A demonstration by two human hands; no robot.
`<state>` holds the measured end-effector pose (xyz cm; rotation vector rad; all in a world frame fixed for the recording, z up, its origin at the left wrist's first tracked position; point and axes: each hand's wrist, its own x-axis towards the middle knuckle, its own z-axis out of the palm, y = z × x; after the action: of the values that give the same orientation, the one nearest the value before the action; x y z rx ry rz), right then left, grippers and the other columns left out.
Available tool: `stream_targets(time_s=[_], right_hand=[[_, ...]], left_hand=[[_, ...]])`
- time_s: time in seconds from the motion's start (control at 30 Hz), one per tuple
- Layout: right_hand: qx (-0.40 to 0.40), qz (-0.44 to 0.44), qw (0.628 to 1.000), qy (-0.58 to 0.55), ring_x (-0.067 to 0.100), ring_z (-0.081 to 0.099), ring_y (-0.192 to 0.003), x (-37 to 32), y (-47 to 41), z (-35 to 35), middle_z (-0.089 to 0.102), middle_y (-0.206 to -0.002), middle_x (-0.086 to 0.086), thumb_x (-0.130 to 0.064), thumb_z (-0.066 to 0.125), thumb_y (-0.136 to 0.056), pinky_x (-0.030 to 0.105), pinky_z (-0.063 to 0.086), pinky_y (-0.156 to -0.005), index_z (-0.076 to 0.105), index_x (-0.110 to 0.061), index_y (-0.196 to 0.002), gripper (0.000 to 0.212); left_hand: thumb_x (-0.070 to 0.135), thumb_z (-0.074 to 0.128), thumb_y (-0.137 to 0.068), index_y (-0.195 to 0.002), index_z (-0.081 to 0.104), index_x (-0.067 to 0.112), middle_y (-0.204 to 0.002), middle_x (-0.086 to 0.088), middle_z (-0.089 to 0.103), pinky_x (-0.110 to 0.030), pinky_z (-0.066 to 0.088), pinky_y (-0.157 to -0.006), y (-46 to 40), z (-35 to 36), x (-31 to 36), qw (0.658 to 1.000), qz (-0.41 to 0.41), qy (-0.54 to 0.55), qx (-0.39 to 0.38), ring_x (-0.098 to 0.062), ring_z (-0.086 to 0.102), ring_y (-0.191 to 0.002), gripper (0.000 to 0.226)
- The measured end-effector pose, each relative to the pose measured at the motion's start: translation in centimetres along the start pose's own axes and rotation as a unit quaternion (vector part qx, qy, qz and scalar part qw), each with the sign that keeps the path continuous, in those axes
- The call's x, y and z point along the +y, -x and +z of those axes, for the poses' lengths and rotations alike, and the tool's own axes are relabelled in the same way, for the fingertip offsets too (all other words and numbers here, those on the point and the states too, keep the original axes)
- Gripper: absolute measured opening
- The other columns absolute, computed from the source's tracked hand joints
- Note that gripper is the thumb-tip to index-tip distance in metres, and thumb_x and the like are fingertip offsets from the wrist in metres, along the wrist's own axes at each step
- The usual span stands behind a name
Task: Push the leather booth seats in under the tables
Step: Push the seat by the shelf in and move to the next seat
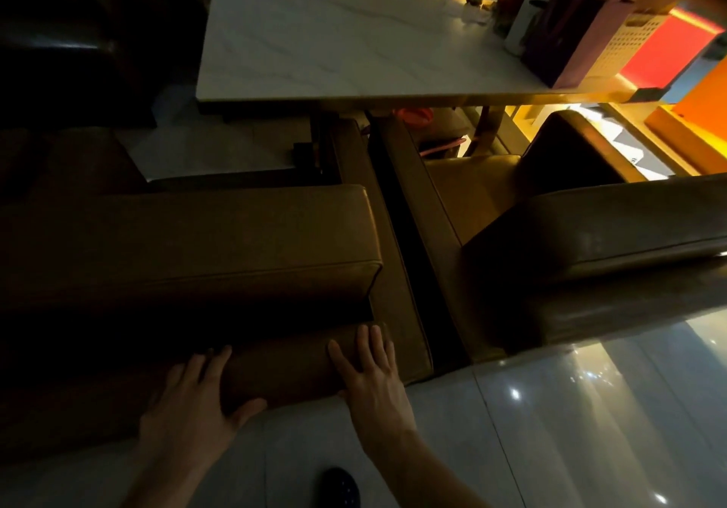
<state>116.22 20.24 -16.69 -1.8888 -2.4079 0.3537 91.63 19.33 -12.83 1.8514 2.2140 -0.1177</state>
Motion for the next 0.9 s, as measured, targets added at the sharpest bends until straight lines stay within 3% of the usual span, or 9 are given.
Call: stream_targets(time_s=[0.1,0.3,0.4,0.47,0.67,0.77,0.9], right_hand=[[-0.004,0.002,1.000,-0.005,0.048,0.038,-0.138,-0.1,0.5,0.1,0.046,-0.146,0.027,-0.027,0.087,-0.067,0.060,0.042,-0.104,0.044,-0.030,-0.145,0.088],[0.001,-0.003,1.000,0.014,0.046,0.028,-0.143,0.0,0.5,0.6,0.040,-0.150,0.026,-0.020,0.083,-0.072,0.058,0.031,-0.111,0.038,-0.032,-0.147,0.089],[-0.048,-0.011,0.998,0.025,0.044,-0.001,-0.149,0.0,0.4,-0.9,0.011,-0.162,0.026,-0.022,0.063,-0.092,0.058,0.013,-0.120,0.017,-0.033,-0.156,0.080],[-0.101,-0.003,0.995,0.010,0.041,-0.010,-0.150,-0.3,0.4,-2.9,-0.004,-0.164,0.021,-0.029,0.052,-0.099,0.054,0.008,-0.121,0.004,-0.035,-0.157,0.075],[-0.120,0.007,0.992,-0.046,0.036,0.018,-0.148,-2.7,2.3,-9.2,0.023,-0.159,0.011,-0.052,0.055,-0.093,0.049,0.032,-0.115,0.013,-0.039,-0.154,0.075],[-0.135,0.004,0.990,-0.035,0.034,0.015,-0.150,-3.9,4.5,-13.8,0.017,-0.163,0.009,-0.051,0.057,-0.093,0.050,0.030,-0.116,0.013,-0.038,-0.155,0.077],[-0.134,-0.011,0.990,-0.029,0.030,0.032,-0.142,-4.5,7.8,-19.1,0.028,-0.158,0.006,-0.045,0.061,-0.092,0.044,0.039,-0.108,0.021,-0.036,-0.154,0.075]], left_hand=[[0.088,0.047,-0.065,-0.147,0.036,0.033,-0.139,0.005,0.046,-0.043,0.046,-0.089,0.3,0.1,0.0,1.000,0.001,-0.009,0.001,-0.021,0.039,-0.125,0.099],[0.084,0.051,-0.069,-0.152,0.024,0.034,-0.151,0.004,0.033,-0.043,0.044,-0.097,0.7,-0.2,0.5,1.000,0.000,0.018,-0.006,-0.022,0.030,-0.135,0.100],[0.080,0.052,-0.074,-0.155,0.007,0.031,-0.163,0.002,0.009,-0.042,0.028,-0.113,1.4,-0.8,0.6,0.998,0.008,0.043,-0.052,-0.023,0.011,-0.147,0.105],[0.079,0.052,-0.075,-0.155,0.005,0.034,-0.164,0.006,0.001,-0.041,0.025,-0.114,2.1,-1.7,0.4,0.995,0.014,0.059,-0.083,-0.020,0.003,-0.149,0.103],[0.079,0.048,-0.079,-0.153,0.012,0.039,-0.161,0.007,0.015,-0.041,0.035,-0.110,6.2,-6.5,-1.3,0.990,0.026,0.107,-0.093,-0.021,0.023,-0.144,0.092],[0.079,0.049,-0.079,-0.152,0.013,0.041,-0.160,0.009,0.015,-0.042,0.036,-0.109,8.7,-10.3,-1.8,0.987,0.040,0.133,-0.081,-0.017,0.023,-0.143,0.090],[0.077,0.050,-0.079,-0.150,0.018,0.042,-0.159,0.011,0.019,-0.042,0.035,-0.110,12.2,-14.9,-1.7,0.983,0.064,0.140,-0.100,-0.015,0.025,-0.143,0.086]])
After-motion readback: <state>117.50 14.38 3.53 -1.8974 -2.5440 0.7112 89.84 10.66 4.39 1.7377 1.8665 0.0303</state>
